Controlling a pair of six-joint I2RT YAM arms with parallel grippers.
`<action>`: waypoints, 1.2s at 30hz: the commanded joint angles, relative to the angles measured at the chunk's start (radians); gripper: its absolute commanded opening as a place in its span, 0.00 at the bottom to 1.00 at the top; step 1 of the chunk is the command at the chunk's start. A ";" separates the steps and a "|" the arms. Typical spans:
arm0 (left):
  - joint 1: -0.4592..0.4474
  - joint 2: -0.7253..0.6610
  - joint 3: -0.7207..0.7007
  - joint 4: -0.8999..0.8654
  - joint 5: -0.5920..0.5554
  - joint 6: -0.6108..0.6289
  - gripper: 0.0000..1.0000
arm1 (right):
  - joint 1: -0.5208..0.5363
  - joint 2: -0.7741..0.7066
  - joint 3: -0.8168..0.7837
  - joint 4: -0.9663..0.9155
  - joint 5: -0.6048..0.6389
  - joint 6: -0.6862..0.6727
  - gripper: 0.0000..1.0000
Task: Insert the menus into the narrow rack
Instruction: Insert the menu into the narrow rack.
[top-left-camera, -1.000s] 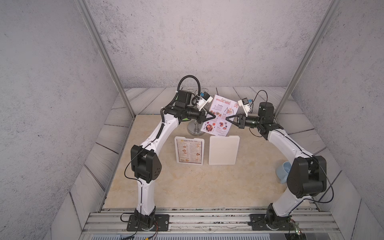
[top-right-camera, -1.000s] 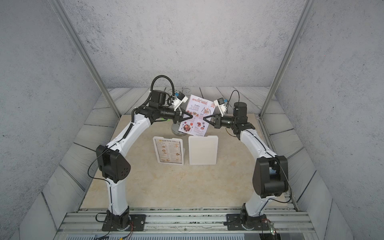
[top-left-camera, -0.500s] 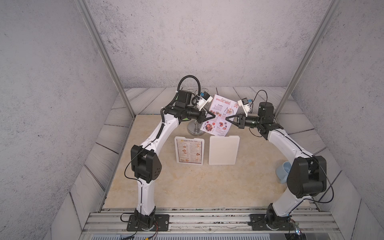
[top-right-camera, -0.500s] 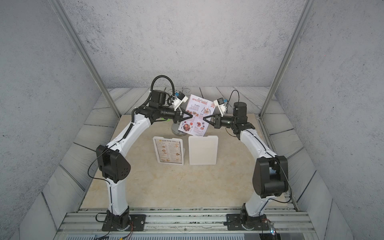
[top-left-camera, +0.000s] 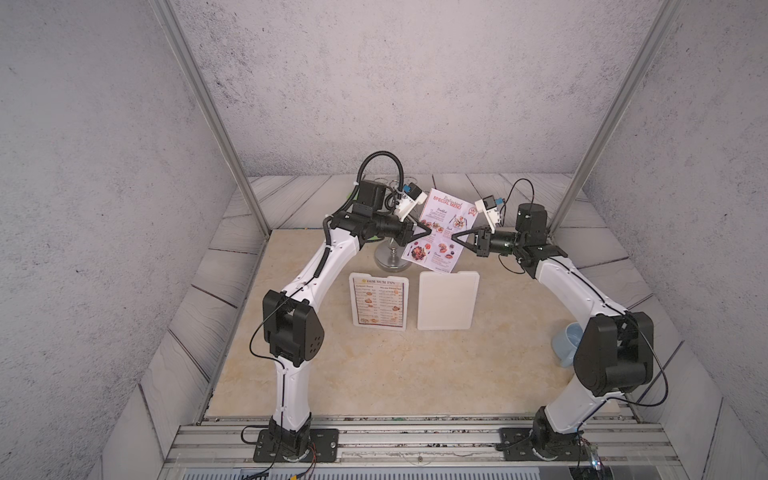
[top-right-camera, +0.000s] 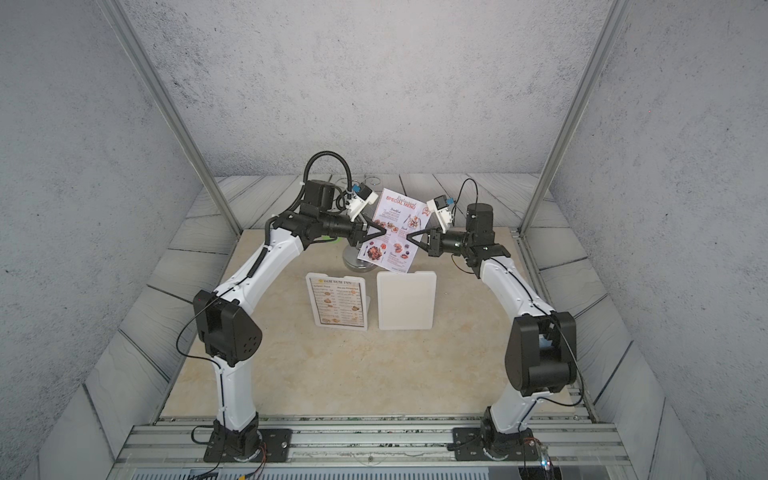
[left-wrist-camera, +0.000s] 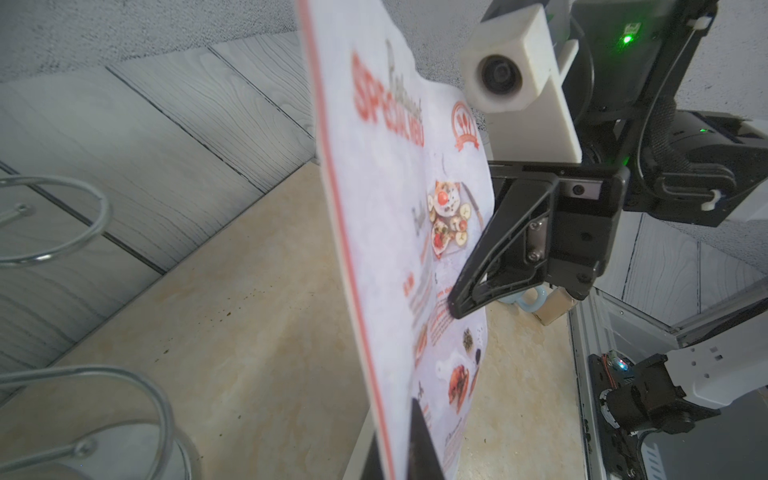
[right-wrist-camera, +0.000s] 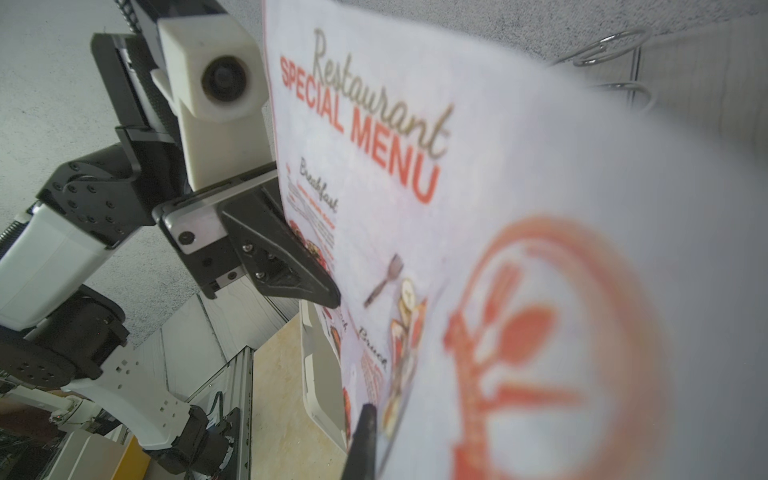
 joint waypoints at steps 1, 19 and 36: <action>0.003 0.019 0.002 0.051 -0.027 0.004 0.00 | 0.000 -0.017 0.025 -0.040 0.015 -0.020 0.01; -0.013 0.020 -0.004 0.055 -0.034 0.008 0.00 | -0.004 -0.032 0.013 -0.082 0.027 -0.050 0.01; -0.022 0.024 -0.007 0.048 -0.044 0.022 0.00 | -0.003 -0.042 0.000 -0.107 0.038 -0.079 0.00</action>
